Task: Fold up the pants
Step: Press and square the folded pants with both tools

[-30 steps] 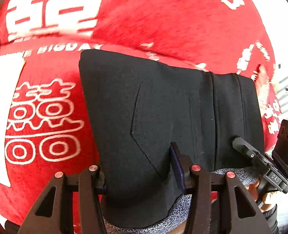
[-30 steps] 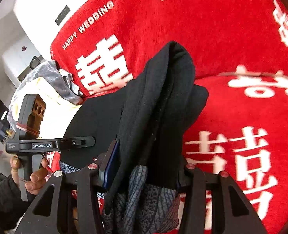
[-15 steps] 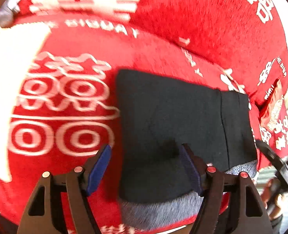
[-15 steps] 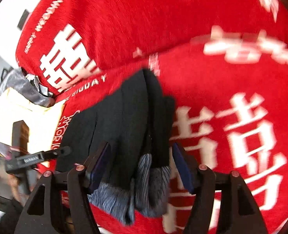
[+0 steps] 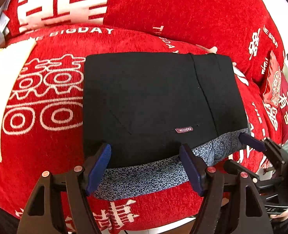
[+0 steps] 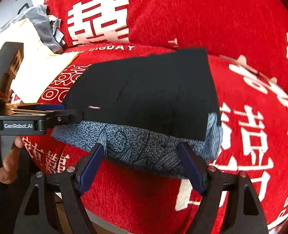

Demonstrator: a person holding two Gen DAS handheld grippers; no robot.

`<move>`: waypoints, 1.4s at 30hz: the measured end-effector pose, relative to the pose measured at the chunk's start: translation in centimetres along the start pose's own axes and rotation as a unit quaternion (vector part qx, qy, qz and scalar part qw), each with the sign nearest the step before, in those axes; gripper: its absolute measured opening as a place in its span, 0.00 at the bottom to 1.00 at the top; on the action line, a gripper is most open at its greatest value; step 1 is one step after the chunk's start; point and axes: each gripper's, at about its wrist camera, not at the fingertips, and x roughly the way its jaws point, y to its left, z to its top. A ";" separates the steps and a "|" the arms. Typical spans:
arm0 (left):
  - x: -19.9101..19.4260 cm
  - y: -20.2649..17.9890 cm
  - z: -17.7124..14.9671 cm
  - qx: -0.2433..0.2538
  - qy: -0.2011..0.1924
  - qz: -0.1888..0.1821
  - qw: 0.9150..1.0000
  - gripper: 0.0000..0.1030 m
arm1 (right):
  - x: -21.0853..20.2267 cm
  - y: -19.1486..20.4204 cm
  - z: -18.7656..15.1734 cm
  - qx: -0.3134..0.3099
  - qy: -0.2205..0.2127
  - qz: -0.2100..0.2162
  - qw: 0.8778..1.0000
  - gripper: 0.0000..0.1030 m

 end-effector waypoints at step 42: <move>3.4 -0.5 7.9 -0.013 0.014 0.097 0.995 0.78 | 6.4 -1.8 9.7 -0.008 0.060 -0.079 0.995 0.87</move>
